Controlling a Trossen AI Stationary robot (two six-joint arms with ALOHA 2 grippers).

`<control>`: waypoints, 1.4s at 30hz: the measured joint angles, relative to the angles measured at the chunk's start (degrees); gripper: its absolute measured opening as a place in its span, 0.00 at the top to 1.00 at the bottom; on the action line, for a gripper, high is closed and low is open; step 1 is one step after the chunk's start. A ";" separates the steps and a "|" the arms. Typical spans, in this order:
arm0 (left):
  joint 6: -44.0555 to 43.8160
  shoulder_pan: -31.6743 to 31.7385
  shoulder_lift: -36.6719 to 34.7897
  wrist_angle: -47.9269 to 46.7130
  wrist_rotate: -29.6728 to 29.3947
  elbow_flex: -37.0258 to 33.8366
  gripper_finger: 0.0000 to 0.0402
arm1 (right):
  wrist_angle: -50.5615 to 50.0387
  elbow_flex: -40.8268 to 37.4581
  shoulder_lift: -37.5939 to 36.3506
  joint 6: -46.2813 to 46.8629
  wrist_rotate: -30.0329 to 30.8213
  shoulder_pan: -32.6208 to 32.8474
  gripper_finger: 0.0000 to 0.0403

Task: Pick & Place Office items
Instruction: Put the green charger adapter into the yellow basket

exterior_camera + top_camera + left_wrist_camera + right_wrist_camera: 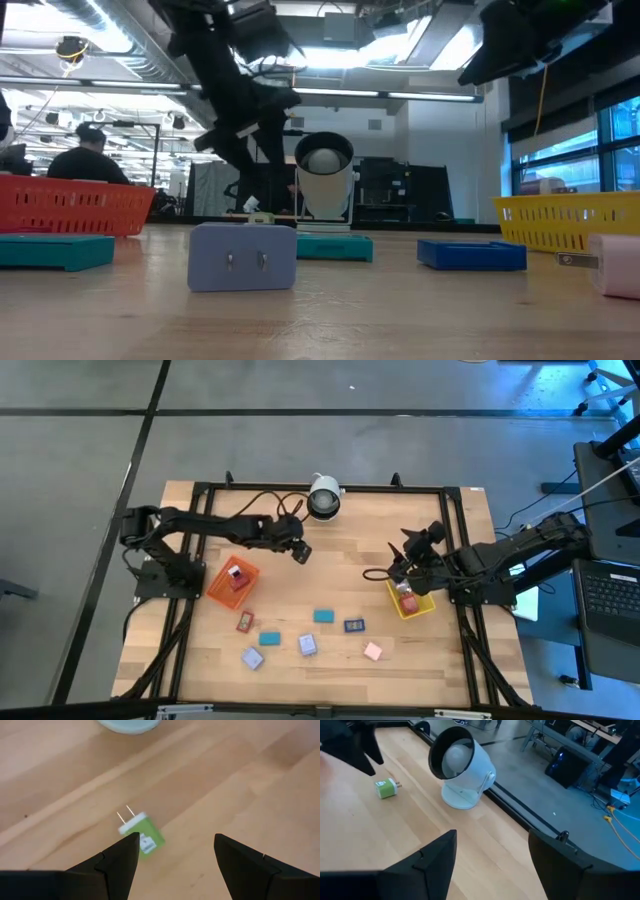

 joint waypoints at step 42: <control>-0.32 7.27 10.04 -1.32 7.11 2.14 0.36 | 4.53 -0.02 0.08 -1.43 -0.33 8.02 0.39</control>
